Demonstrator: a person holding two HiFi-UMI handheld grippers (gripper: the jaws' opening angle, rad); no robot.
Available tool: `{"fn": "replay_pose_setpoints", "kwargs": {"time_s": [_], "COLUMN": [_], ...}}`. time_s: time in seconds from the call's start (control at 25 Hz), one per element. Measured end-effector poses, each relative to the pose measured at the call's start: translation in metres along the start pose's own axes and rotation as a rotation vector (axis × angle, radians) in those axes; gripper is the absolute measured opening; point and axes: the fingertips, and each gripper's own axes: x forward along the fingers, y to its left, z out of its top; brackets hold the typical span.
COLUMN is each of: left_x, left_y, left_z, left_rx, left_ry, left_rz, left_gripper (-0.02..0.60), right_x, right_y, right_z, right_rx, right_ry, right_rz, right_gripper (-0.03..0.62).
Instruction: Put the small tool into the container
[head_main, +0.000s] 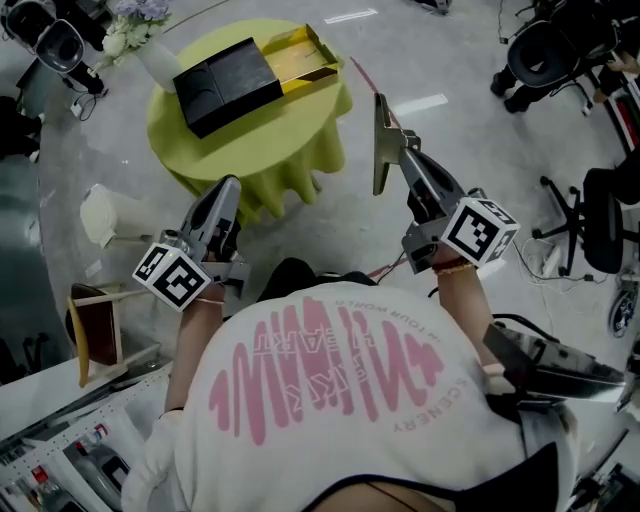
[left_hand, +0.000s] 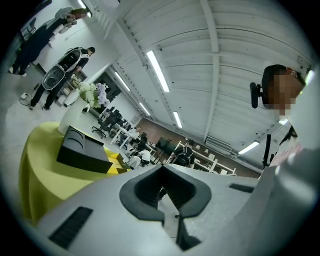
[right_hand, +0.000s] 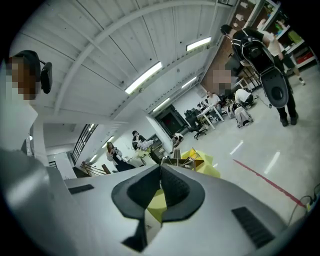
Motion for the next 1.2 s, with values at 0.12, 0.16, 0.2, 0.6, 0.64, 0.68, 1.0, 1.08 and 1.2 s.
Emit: {"fn": "replay_pose_setpoints", "kwargs": {"time_s": [0.12,0.16,0.2,0.6,0.64,0.68,1.0,1.08,1.2], "left_x": [0.005,0.007,0.009,0.051,0.057,0.063,0.112,0.121,0.133], "left_y": [0.006,0.009,0.013,0.056,0.061,0.067,0.101,0.112,0.128], "left_z": [-0.005,-0.006,-0.007,0.004,0.007,0.011,0.046,0.059,0.076], "left_rx": [-0.006,-0.012,-0.019,-0.053,-0.058,-0.063,-0.072,-0.067,-0.060], "left_ry": [0.018,0.021,0.023,0.023,0.019,0.015,0.000,-0.005,-0.016], "left_rz": [0.031,0.038,0.043,0.049,0.048,0.048,0.042,0.042,0.045], "left_gripper": [0.008,0.008,0.008,0.008,0.008,0.008,0.008,0.008,0.008], "right_x": [0.010,0.014,0.018,0.066,0.073,0.081,0.144,0.162,0.187], "right_y": [-0.009,-0.012,-0.015,-0.050,-0.053,-0.056,-0.073,-0.075,-0.079], "right_z": [-0.001,-0.001,-0.001,0.004,0.008,0.011,0.047,0.055,0.063], "right_rx": [0.018,0.023,0.026,0.050,0.051,0.052,0.042,0.037,0.037], "right_ry": [0.024,0.031,0.038,0.089,0.092,0.095,0.113,0.108,0.109], "right_rz": [0.001,0.002,0.004,-0.022,-0.024,-0.024,-0.017,-0.010,-0.010], "right_gripper": [0.011,0.011,0.011,0.011,0.011,0.011,0.011,0.011,0.011]}}
